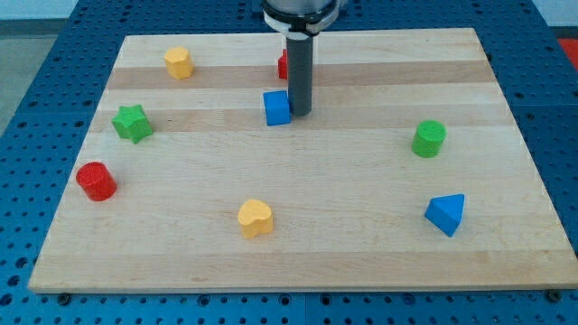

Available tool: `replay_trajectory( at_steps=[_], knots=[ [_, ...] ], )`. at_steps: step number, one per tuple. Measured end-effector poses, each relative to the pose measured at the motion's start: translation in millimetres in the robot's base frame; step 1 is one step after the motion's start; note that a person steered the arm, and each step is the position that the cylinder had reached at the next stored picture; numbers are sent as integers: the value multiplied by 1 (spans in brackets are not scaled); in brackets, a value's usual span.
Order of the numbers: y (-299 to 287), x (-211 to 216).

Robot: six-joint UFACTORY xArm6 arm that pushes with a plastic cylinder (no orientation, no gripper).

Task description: Slide the blue cube slightly right

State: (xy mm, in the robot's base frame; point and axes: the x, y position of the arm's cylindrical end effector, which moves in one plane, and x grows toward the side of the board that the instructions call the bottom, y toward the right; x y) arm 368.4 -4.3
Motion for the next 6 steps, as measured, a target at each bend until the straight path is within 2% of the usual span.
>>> replay_trajectory(
  at_steps=[1,2,3,4,5,6],
  knots=[
    [9,-1],
    [12,-29],
    [-20,-43],
    [-96,-40],
    [-104,-7],
    [-81,0]
  ],
)
